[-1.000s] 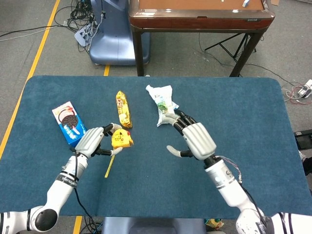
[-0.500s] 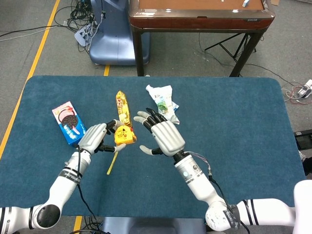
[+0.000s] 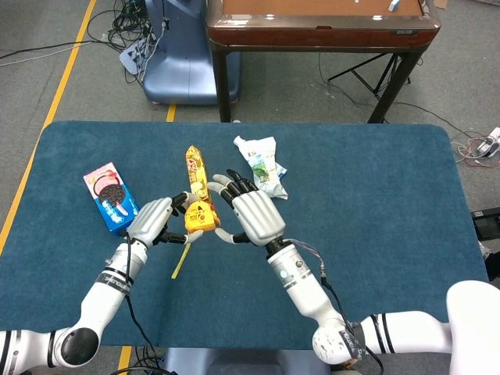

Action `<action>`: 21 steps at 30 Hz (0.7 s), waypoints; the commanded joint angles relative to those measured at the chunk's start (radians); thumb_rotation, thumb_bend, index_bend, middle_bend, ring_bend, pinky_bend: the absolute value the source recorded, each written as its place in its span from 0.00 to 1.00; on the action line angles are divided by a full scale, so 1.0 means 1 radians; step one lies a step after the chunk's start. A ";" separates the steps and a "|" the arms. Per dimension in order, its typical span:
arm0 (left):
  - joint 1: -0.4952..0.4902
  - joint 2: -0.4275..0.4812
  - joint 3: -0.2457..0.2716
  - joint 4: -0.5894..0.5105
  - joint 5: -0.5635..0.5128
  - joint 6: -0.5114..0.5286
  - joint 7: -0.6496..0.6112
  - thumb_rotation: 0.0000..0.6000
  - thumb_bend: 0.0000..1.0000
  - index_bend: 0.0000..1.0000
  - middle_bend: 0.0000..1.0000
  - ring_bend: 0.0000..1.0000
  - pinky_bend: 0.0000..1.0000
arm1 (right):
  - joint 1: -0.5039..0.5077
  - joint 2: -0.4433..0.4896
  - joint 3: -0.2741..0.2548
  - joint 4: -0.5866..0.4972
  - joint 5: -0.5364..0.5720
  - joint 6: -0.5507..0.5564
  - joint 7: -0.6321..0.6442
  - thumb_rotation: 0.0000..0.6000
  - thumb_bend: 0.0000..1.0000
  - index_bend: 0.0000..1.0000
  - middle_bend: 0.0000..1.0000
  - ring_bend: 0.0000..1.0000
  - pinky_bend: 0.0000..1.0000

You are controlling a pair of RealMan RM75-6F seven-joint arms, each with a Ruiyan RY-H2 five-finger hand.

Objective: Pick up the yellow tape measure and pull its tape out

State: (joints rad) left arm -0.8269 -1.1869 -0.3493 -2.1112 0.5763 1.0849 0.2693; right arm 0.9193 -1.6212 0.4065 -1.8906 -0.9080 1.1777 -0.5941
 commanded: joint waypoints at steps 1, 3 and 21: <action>-0.003 0.001 0.002 -0.002 -0.002 0.002 -0.002 1.00 0.24 0.45 0.47 0.34 0.33 | 0.009 -0.007 -0.001 0.007 0.007 0.002 0.001 1.00 0.30 0.18 0.14 0.06 0.16; -0.007 0.002 0.004 -0.003 -0.005 0.003 -0.003 1.00 0.24 0.45 0.47 0.34 0.33 | 0.016 -0.012 -0.003 0.014 0.011 0.004 -0.001 1.00 0.30 0.18 0.14 0.06 0.16; 0.005 0.016 0.031 0.011 0.016 0.004 -0.043 1.00 0.24 0.45 0.47 0.34 0.34 | 0.047 -0.028 -0.001 0.044 0.039 0.038 -0.007 1.00 0.40 0.18 0.17 0.06 0.16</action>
State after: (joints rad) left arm -0.8241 -1.1712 -0.3197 -2.1030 0.5912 1.0916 0.2298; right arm 0.9662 -1.6495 0.4053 -1.8467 -0.8699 1.2147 -0.6002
